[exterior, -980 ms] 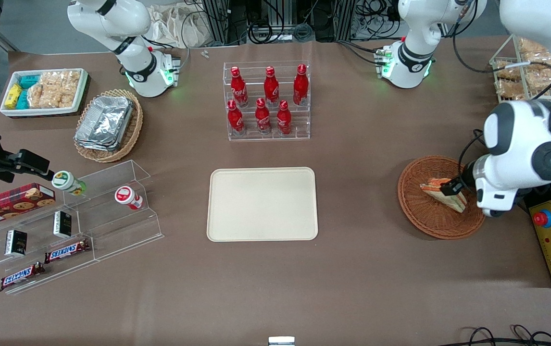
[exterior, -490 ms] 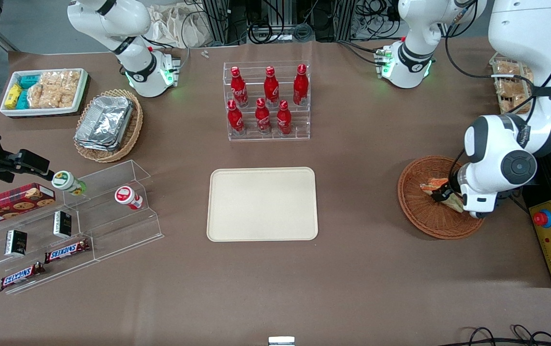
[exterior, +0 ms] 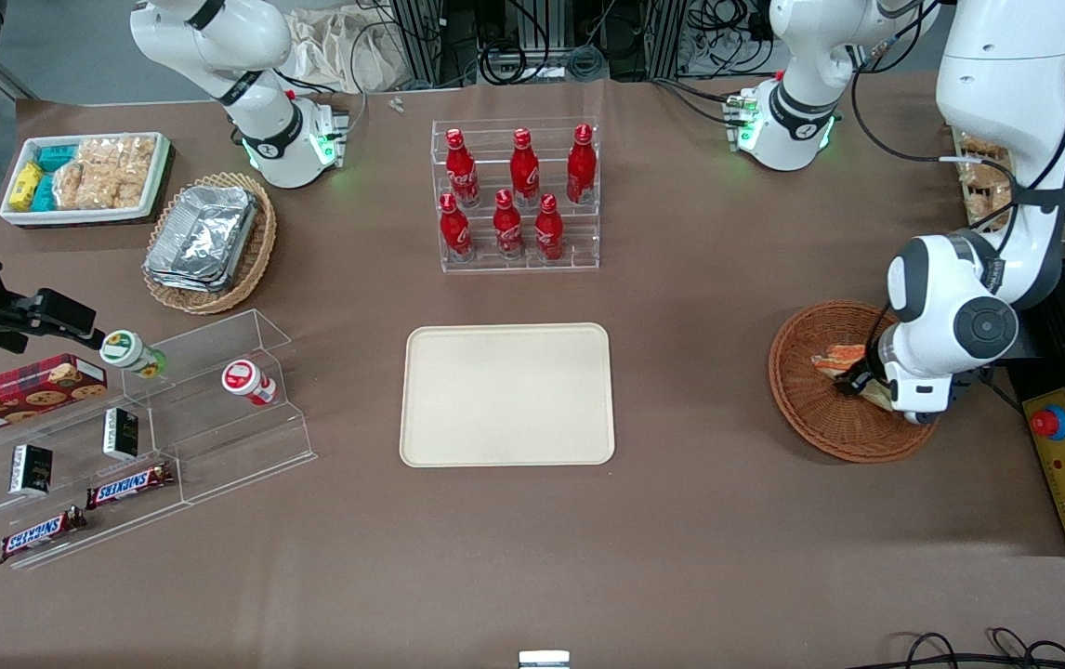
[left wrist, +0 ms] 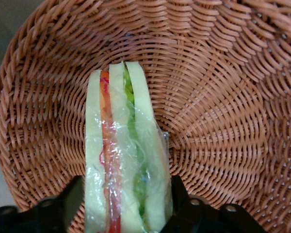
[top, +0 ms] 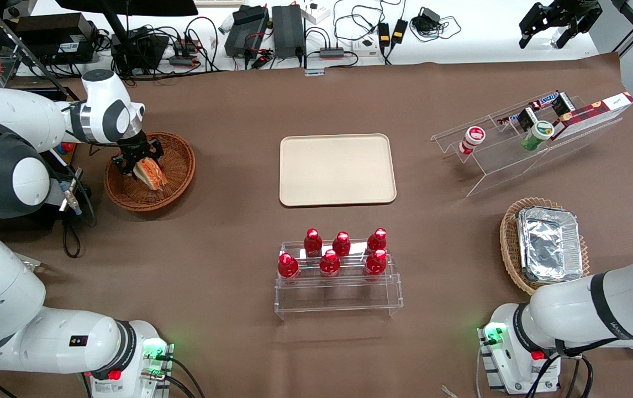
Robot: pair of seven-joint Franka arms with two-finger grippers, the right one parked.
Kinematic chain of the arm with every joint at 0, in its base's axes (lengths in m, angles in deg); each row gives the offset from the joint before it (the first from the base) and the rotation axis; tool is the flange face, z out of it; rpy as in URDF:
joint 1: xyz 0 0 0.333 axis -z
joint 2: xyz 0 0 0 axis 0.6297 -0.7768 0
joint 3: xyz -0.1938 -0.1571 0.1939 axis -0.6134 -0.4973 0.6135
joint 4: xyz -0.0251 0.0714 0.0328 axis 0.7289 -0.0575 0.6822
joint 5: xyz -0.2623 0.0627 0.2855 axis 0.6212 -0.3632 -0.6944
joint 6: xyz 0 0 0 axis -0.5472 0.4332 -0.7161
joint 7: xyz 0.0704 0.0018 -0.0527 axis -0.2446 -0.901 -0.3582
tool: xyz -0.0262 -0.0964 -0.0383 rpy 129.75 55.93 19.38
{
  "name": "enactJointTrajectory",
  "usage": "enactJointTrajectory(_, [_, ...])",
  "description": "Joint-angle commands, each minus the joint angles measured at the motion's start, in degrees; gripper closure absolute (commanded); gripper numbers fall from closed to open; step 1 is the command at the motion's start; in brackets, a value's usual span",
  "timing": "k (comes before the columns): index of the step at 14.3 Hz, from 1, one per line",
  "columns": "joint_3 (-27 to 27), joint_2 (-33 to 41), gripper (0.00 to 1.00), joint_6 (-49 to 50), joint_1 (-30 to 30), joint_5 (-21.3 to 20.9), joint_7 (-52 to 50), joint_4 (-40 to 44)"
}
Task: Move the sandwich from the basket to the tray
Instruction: 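Close the left gripper on the wrapped sandwich and lift it, then carry the sandwich with the left gripper over the cream tray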
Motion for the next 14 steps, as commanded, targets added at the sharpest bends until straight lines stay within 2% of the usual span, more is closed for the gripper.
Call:
enactJointTrajectory(1, [-0.04, 1.39, 1.00, -0.10, 0.17, -1.23, -1.62, -0.31])
enactJointTrajectory(3, [-0.13, 5.51, 1.00, 6.46, 0.26, -1.23, -0.48, 0.73])
enactJointTrajectory(6, [-2.22, 12.27, 1.00, 21.66, 0.79, -0.44, 3.38, 5.56])
enactJointTrajectory(7, [-4.67, 14.30, 1.00, 25.80, 0.79, -0.26, 5.57, 7.05])
enactJointTrajectory(9, [-9.94, 16.51, 1.00, 31.62, 0.79, 4.37, 10.15, 9.87])
enactJointTrajectory(14, [-26.90, 15.12, 1.00, 33.14, 0.87, 6.68, 9.20, 12.61])
